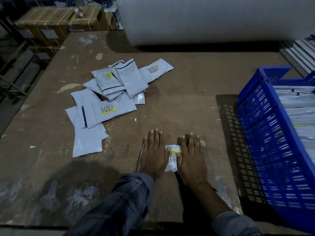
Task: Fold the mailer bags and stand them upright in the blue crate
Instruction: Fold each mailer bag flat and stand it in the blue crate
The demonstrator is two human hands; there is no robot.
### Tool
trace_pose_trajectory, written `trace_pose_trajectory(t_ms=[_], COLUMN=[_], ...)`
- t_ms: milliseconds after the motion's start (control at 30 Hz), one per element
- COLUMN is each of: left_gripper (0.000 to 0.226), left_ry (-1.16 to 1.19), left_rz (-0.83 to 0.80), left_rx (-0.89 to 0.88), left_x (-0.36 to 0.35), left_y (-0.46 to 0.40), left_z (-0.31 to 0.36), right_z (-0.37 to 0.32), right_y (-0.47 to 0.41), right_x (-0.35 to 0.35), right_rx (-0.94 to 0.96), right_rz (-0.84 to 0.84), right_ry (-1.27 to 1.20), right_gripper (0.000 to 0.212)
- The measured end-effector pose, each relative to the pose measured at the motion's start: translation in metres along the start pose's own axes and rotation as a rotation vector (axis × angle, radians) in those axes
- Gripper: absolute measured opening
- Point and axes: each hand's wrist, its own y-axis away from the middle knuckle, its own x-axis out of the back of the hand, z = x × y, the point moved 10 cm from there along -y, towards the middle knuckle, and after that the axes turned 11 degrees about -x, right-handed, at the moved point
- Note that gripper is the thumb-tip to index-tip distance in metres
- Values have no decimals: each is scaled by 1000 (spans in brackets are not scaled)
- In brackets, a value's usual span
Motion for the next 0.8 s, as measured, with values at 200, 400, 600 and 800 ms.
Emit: trace_pose_trajectory(t_ms=[200, 400, 600, 800], left_gripper=[63, 70, 59, 55], left_ry=[205, 647, 718, 676], left_rz=[11, 252, 437, 222], left_rx=[138, 459, 568, 426], left_x=[19, 53, 89, 70], left_y=[4, 18, 10, -37], left_z=[-16, -59, -26, 26], right_z=[9, 23, 42, 63], right_y=[7, -3, 5, 31], right_x=[8, 71, 181, 305], right_rx=[68, -89, -72, 43], right_rz=[-99, -152, 10, 307], right_ry=[-93, -200, -317, -247], right_gripper=[49, 29, 42, 30])
